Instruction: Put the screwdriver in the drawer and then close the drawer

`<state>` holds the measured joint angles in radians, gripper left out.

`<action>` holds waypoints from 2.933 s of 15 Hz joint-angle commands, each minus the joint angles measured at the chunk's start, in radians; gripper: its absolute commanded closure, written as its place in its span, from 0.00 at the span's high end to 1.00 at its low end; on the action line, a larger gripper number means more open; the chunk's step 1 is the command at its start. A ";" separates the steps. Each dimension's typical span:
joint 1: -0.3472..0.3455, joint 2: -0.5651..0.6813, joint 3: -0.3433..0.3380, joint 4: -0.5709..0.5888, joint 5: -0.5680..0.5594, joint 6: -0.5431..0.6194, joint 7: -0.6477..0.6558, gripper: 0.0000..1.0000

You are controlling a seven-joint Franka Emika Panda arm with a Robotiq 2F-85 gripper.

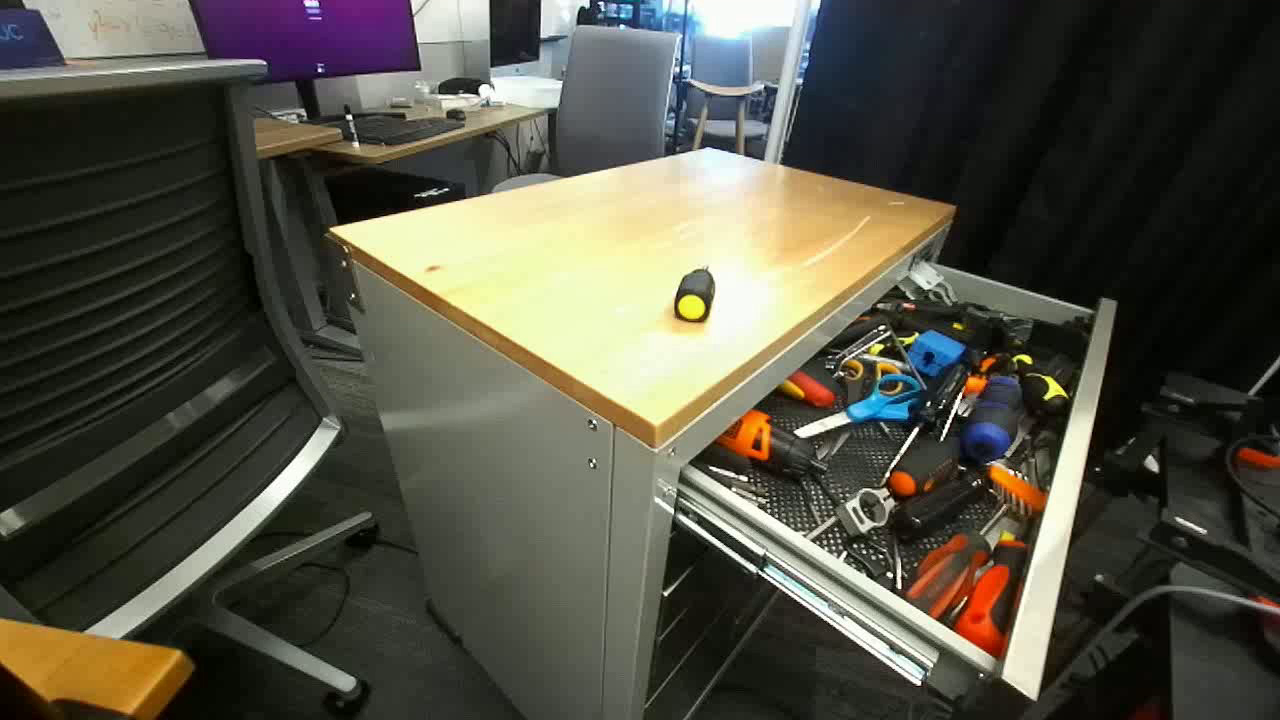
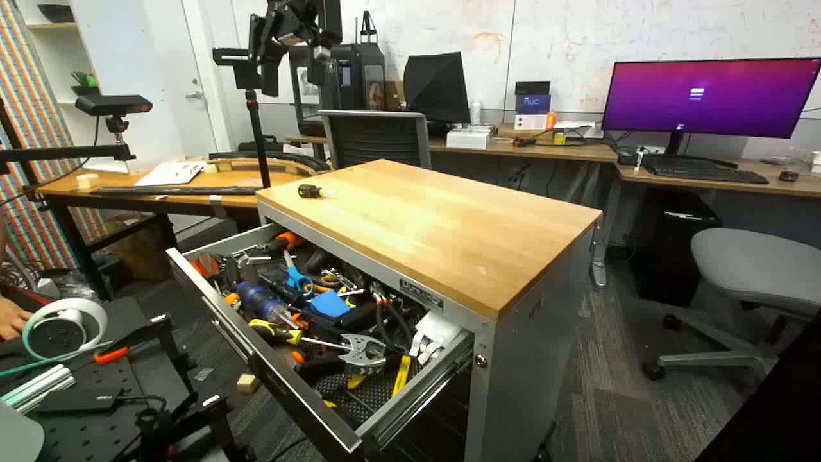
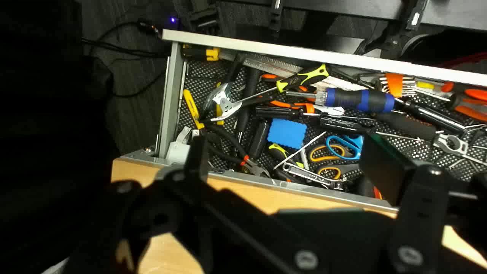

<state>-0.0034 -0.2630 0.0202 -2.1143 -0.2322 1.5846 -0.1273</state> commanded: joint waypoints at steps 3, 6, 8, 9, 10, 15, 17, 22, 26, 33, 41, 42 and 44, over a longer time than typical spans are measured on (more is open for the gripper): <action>0.008 -0.002 -0.007 0.010 -0.001 -0.001 0.002 1.00; 0.008 -0.002 -0.007 0.012 -0.001 -0.001 0.002 1.00; 0.005 0.015 0.005 0.016 0.054 0.053 0.153 1.00; 0.012 0.044 0.023 0.008 0.069 0.097 0.234 1.00; 0.023 0.073 0.044 0.000 0.094 0.151 0.318 1.00; 0.106 0.190 0.184 -0.057 0.118 0.349 0.659 1.00; 0.144 0.329 0.212 0.006 0.109 0.439 0.774 1.00; 0.274 0.552 0.210 0.119 0.057 0.664 1.038 1.00; 0.353 0.693 0.131 0.233 -0.015 0.781 1.184 1.00; 0.423 0.784 -0.005 0.328 -0.108 0.789 1.364 0.66; 0.367 0.723 0.067 0.263 0.028 0.696 1.171 0.05; 0.361 0.712 0.078 0.254 0.047 0.652 1.128 0.00; 0.353 0.681 0.097 0.215 0.078 0.571 1.052 0.02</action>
<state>0.3718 0.4839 0.0777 -1.8281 -0.2087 2.2538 1.0353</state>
